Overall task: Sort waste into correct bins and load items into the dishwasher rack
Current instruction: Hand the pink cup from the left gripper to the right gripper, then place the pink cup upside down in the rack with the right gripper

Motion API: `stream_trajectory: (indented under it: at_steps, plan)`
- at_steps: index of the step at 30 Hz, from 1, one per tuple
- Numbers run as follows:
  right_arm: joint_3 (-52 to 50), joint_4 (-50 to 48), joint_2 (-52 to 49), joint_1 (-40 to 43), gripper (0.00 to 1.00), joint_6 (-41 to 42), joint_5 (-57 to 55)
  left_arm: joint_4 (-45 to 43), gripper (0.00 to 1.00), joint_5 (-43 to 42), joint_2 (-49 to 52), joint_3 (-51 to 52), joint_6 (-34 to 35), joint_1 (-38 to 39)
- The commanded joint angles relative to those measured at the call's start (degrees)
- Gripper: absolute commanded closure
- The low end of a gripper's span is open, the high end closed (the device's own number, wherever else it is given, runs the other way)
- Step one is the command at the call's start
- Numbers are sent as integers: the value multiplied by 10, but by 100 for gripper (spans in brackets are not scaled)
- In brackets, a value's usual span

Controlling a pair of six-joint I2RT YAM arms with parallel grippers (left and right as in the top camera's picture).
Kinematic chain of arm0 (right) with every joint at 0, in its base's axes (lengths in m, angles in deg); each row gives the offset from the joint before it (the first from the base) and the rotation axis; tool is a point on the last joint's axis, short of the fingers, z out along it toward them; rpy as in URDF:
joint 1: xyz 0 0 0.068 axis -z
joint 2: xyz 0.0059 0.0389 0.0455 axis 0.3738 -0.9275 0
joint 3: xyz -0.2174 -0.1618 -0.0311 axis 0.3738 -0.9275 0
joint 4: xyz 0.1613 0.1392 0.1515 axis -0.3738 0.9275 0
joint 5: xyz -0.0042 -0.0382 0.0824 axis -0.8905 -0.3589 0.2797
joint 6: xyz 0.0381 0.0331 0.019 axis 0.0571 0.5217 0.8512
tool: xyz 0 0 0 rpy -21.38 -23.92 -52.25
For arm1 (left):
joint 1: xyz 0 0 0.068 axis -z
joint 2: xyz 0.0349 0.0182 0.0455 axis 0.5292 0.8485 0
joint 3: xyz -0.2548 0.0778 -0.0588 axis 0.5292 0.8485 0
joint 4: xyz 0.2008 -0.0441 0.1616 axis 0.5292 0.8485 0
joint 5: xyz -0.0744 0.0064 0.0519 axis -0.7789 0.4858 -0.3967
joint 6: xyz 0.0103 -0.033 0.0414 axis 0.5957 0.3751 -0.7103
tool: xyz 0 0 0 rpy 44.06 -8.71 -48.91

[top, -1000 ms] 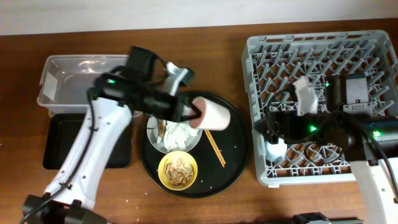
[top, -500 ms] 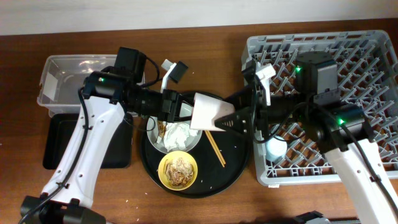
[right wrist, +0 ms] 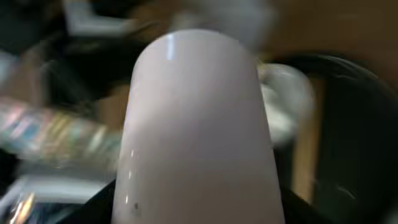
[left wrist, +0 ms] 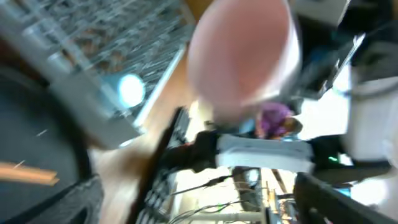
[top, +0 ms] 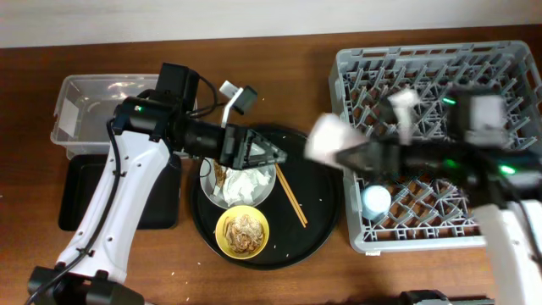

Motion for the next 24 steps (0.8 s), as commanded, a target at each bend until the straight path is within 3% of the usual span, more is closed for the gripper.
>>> stream_trajectory:
  at_steps: [1, 3, 4, 13, 14, 17, 24]
  plan:
    - [11, 116, 27, 81, 46, 92, -348, 20, 1, 127, -6, -5, -7, 0]
    - [10, 172, 18, 90, 46, 131, -494, 20, 1, 151, -6, -5, -7, 0]
    - [10, 188, 7, 89, 46, 138, -508, 20, 1, 164, -6, -5, -7, 0]
    - [-16, 230, -181, 69, 47, 149, -506, 35, 1, 217, -6, -5, -7, 0]
    - [-23, 214, -192, 62, 43, 149, -509, 36, 1, 219, -6, -5, -7, 0]
    - [-19, 151, -198, 61, 7, 163, -508, 37, 1, 219, -6, -5, -7, 0]
    - [88, 166, -114, 59, 13, 133, -461, 51, 2, 222, -6, -5, -8, 2]
